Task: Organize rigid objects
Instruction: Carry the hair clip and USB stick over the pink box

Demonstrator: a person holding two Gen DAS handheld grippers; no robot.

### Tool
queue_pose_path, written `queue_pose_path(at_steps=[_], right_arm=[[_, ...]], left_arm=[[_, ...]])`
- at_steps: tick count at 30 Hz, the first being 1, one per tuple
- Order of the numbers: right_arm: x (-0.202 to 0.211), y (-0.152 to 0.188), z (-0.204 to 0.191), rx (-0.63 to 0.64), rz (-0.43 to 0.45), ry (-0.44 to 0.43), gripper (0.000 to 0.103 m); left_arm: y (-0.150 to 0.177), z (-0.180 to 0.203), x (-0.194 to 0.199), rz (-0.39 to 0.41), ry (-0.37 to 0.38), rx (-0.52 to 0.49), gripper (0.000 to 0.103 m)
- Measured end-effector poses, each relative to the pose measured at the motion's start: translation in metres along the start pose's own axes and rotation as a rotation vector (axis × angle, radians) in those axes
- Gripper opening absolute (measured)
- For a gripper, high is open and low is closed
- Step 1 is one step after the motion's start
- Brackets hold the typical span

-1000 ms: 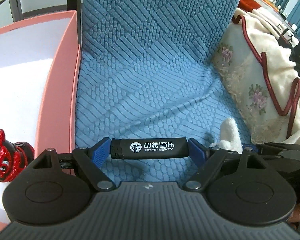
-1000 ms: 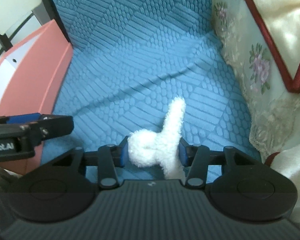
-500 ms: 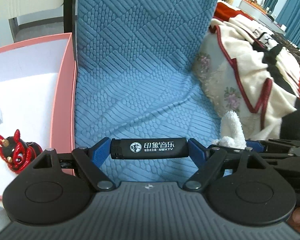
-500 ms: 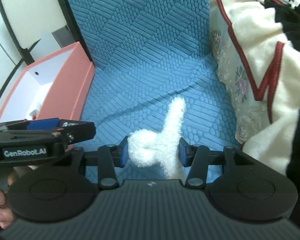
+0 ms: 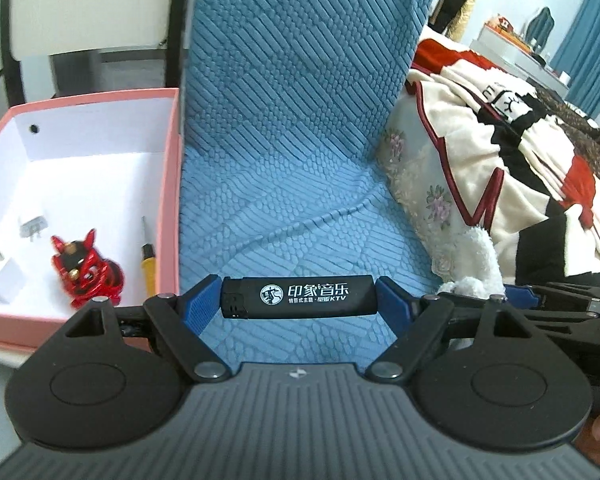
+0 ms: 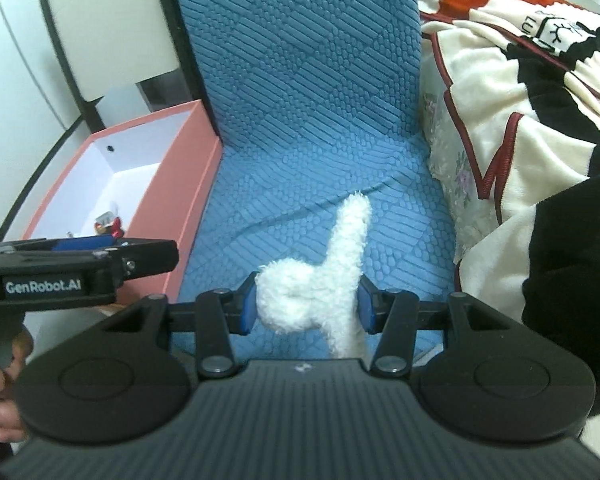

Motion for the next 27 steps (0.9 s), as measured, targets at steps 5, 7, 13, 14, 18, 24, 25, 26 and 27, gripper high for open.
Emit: queue_pose_path(at_steps=[5,7,13,14,18,24,25,26,27], right_arm=[[0.008,0.003,-0.023,0.031,0.002,-0.028,0.051],[0.008,0.003,-0.034,0.047,0.004,-0.047,0.051],[0.003,0.001,-0.079,0.117,-0.008,-0.114,0.051],[0.001,0.001,-0.087,0.129,-0.012,-0.127,0.051],[-0.004,0.004,-0.122,0.178,-0.031,-0.179,0.051],[-0.014,0.006,-0.169,0.233,-0.065,-0.261,0.051],[-0.018,0.007,-0.176,0.242,-0.074,-0.267,0.051],[-0.021,0.006,-0.18,0.25,-0.081,-0.269,0.051],[-0.025,0.005,-0.185,0.257,-0.088,-0.271,0.051]], left_arm=[[0.005,-0.022,0.023,0.019,-0.027,0.03,0.086],[0.006,-0.034,0.031,0.025,-0.043,0.043,0.086],[0.014,-0.075,0.055,0.033,-0.097,0.096,0.086],[0.015,-0.083,0.059,0.036,-0.107,0.107,0.086],[0.022,-0.114,0.076,0.04,-0.147,0.156,0.086],[0.029,-0.156,0.098,0.05,-0.195,0.215,0.086],[0.028,-0.165,0.1,0.05,-0.203,0.225,0.086],[0.028,-0.171,0.101,0.05,-0.209,0.235,0.086],[0.028,-0.178,0.102,0.048,-0.213,0.243,0.086]])
Point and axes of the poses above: each gripper's, at about its wrist camera, not at the fingertips, and x roughly against the way its jaws point, z to its right, y to its underside, the point moved 10 cm from there along -x, roughly the way its jaws point, and after that the axes turned 8 degrees about -y, right-handed, at the moved point
